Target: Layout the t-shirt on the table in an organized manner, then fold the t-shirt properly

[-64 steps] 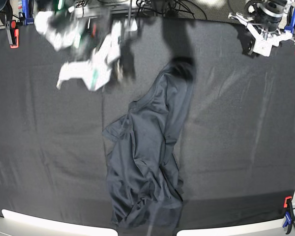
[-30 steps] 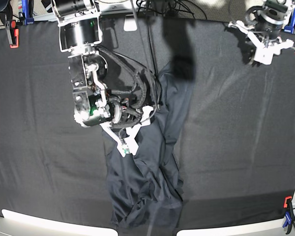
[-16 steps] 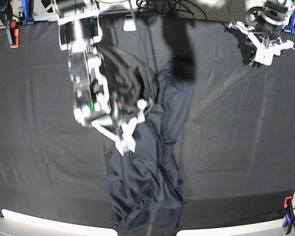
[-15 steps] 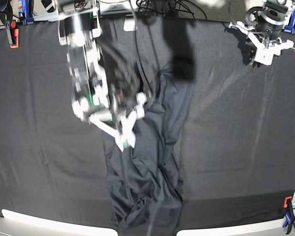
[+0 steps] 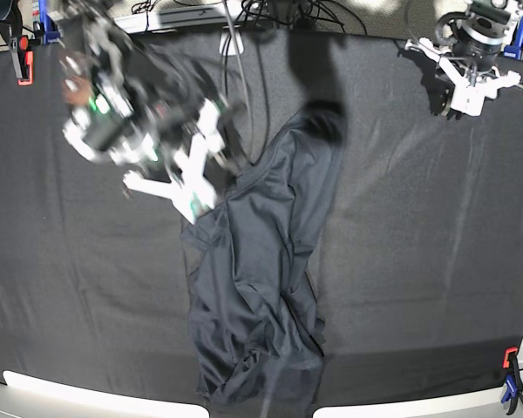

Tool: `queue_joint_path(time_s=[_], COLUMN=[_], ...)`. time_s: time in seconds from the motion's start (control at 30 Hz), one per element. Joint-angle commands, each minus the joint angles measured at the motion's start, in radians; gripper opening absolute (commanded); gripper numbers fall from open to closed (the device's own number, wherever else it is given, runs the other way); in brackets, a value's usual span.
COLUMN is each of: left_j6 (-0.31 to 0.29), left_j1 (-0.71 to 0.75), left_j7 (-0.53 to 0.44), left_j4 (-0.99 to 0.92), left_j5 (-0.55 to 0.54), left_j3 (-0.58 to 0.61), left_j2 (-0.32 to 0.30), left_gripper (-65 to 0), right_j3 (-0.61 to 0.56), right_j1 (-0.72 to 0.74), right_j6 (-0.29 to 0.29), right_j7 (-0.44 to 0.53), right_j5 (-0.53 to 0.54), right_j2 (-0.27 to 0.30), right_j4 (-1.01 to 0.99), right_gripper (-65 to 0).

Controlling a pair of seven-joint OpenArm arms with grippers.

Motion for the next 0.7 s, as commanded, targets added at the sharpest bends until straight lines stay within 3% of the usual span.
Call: queue_joint_path(time_s=[0.0,0.23,0.43,0.67], left_j6=[0.005,0.005,0.005,0.005], left_j1=[0.005,0.005,0.005,0.005], left_j7=[-0.019,-0.019,-0.019,-0.019], left_j4=[0.019,0.019,0.019,0.019], left_j5=[0.002,0.002,0.002,0.002], left_j3=[-0.005,-0.005,-0.005,-0.005], left_j2=[-0.006,-0.006,-0.006,-0.006], left_gripper=[-52.9,-52.9,-52.9,-52.9], right_j3=[0.019,0.223,0.417,0.448], right_j1=[0.008,0.003,0.013,0.018], right_j6=[0.004,0.064,0.082,0.106], right_j7=[0.018,0.018,0.056,0.107], right_j5=[0.024,0.230,0.239,0.240], right_j2=[0.021,0.048,0.049,0.048], right_j4=[0.039,0.078,0.063,-0.031], right_gripper=[-38.4,-38.4,-38.4,-38.4])
